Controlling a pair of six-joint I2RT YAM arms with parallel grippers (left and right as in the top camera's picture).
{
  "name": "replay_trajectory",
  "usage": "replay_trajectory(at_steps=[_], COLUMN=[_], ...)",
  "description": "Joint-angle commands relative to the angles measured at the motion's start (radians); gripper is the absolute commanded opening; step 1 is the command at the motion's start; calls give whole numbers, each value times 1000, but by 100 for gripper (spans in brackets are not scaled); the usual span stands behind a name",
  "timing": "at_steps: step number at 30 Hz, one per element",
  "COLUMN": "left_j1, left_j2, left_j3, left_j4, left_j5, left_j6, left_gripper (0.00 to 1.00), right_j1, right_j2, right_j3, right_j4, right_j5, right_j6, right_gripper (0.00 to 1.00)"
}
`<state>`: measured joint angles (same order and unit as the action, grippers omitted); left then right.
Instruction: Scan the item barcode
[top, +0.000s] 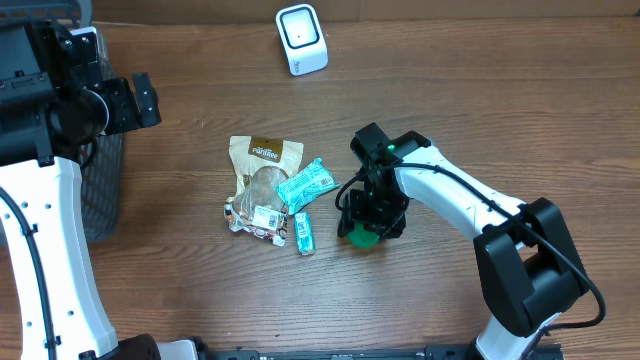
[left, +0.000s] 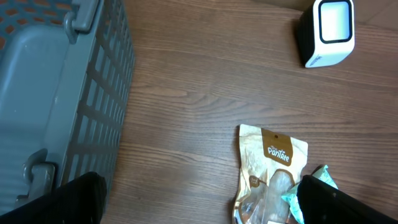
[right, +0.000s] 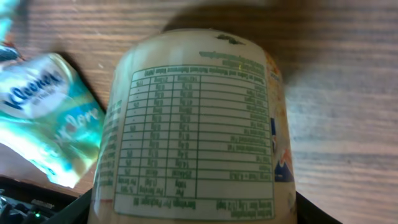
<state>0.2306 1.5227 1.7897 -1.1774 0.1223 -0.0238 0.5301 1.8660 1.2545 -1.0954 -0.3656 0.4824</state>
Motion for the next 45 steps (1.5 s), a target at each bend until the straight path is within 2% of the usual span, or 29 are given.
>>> replay_trajectory(at_steps=[1, 4, 6, 7, 20, 28, 35, 45], left_j1=[-2, -2, -2, -2, -2, -2, -2, -2], left_j2=[2, 2, 2, 2, 2, 2, 2, 2], left_j3=[11, 11, 11, 11, 11, 11, 11, 11], left_j4=[3, 3, 3, 3, 3, 3, 3, 3], left_j5=[-2, -2, -2, -2, -2, -2, -2, -2], left_j6=[-6, -6, -6, -6, -6, -6, -6, -6], left_gripper=[100, 99, 100, 100, 100, 100, 100, 99], right_j1=[-3, -4, -4, -4, -50, -18, 16, 31], right_j2=[-6, -6, -6, -6, -6, -6, -6, -6], right_j3=[1, 1, 1, 1, 10, 11, 37, 63], right_j4=[19, 30, 33, 33, 44, 41, 47, 80], right_j5=[0, 0, -1, -1, 1, 161, 291, 340], right_j6=[-9, -9, -9, -9, 19, 103, 116, 117], right_gripper=[70, 87, 91, 100, 100, 100, 100, 100])
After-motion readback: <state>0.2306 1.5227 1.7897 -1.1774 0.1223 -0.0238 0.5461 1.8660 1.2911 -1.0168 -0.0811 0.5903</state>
